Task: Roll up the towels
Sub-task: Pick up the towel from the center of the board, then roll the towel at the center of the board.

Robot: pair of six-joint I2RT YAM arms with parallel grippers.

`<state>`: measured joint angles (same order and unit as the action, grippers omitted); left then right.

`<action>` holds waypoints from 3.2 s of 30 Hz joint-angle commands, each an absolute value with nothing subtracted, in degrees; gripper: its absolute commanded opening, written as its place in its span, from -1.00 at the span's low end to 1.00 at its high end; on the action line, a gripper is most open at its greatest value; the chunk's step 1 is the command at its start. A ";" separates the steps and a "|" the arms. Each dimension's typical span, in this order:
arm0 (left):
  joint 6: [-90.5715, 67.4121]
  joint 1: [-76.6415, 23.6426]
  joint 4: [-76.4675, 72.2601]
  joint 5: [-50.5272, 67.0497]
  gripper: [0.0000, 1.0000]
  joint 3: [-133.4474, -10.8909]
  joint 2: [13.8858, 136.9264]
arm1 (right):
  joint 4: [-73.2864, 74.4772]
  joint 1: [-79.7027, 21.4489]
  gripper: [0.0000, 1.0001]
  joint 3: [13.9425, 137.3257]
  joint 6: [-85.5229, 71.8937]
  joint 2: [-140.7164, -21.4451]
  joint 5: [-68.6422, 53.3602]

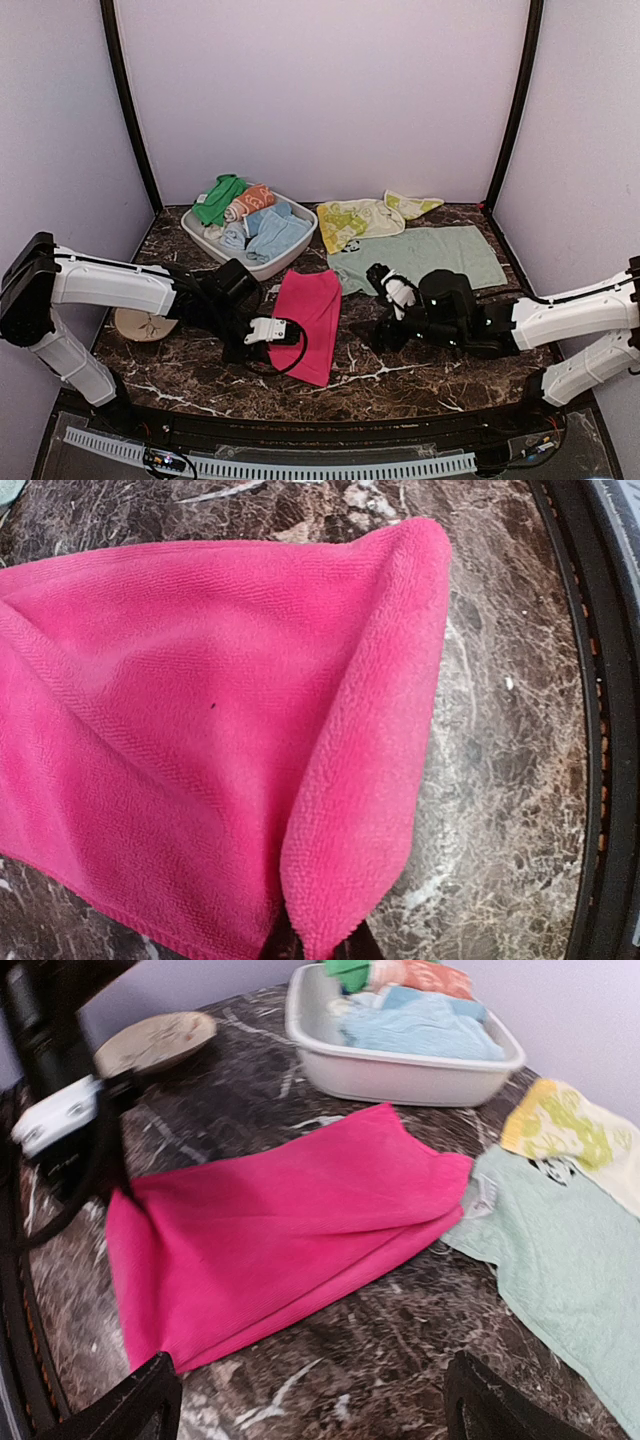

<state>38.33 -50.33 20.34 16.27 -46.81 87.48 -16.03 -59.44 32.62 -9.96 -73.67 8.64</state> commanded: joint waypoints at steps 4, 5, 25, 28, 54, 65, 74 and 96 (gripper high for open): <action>38.52 -48.76 27.76 26.38 -0.82 -48.44 88.06 | -10.72 -80.12 0.70 36.43 11.79 -76.98 21.05; 38.58 -48.58 28.18 26.75 -0.82 -48.73 88.57 | -10.47 -82.04 0.67 38.06 13.44 -79.73 22.43; 38.14 -44.60 29.53 32.02 -0.67 -49.93 93.43 | -27.01 -85.05 -0.07 47.16 23.62 -105.74 24.97; 38.49 -43.81 29.65 32.92 -0.65 -50.10 93.67 | -28.12 -84.21 -0.15 46.50 22.56 -106.64 24.71; 37.52 -40.16 25.11 33.43 0.20 -45.05 86.26 | -24.26 -78.38 -1.00 47.75 7.52 -107.79 14.66; 45.70 -39.20 27.33 24.92 0.31 -42.63 77.64 | -13.51 -69.61 -1.00 50.23 -9.06 -107.75 -14.94; 44.39 -43.77 33.60 28.56 0.17 -49.18 76.91 | -7.49 -60.63 -1.00 56.12 -22.09 -114.32 -33.06; 41.82 -54.67 11.99 10.55 -0.05 -43.71 88.37 | -4.64 -56.25 -1.00 59.20 -30.67 -118.28 -41.84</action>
